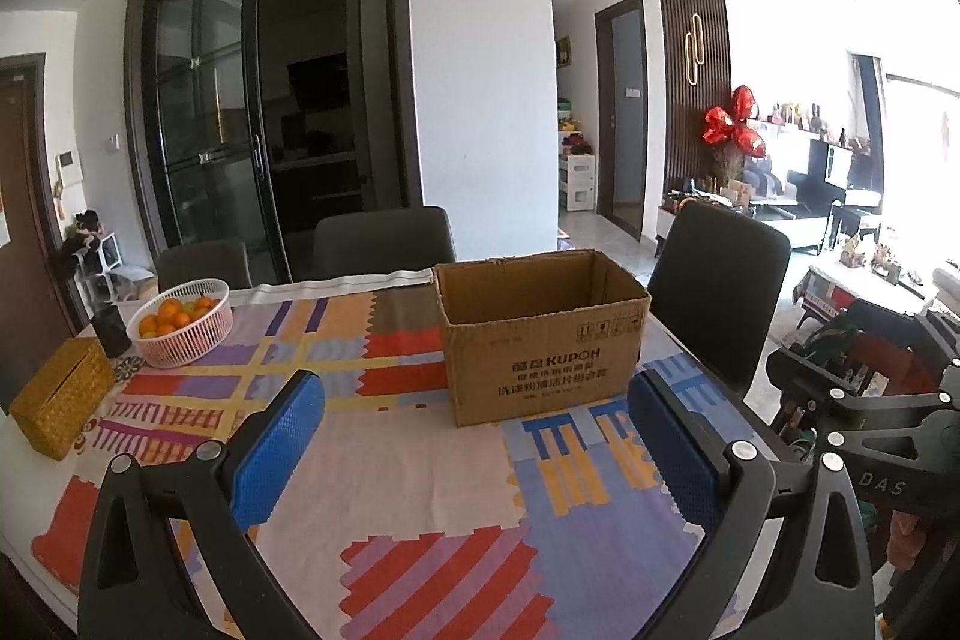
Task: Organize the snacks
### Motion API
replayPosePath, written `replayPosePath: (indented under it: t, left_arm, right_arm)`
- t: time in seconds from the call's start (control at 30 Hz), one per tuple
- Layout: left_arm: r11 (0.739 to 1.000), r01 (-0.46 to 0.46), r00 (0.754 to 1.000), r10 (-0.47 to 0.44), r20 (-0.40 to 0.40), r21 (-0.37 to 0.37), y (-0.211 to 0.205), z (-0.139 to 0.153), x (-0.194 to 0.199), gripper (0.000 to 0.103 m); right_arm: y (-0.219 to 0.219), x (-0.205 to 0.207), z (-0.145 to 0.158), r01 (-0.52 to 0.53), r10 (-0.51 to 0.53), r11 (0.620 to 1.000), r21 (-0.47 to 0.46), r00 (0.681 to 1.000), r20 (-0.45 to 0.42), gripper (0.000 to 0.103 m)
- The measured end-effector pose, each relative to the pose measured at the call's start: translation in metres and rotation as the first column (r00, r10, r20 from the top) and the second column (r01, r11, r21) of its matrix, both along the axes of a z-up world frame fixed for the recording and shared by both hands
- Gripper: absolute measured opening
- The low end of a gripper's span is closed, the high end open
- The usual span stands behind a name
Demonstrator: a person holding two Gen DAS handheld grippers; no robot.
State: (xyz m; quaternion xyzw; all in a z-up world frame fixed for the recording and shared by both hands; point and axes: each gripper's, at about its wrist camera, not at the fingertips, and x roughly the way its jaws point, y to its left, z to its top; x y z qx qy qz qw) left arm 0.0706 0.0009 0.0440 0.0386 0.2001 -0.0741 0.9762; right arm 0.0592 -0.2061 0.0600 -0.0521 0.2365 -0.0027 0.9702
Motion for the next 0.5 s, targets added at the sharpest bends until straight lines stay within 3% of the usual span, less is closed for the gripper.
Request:
replayPosePath:
  t: [0.5]
  left_arm:
    - [1.0, -0.008, 1.0, 0.008, -0.003, 0.005, -0.001, -0.0029, -0.0016, 0.103]
  right_arm:
    - [-0.0021, -0.0101, -0.0008, 0.002, -0.002, 1.0, 0.01, 1.0, 0.011, 0.092]
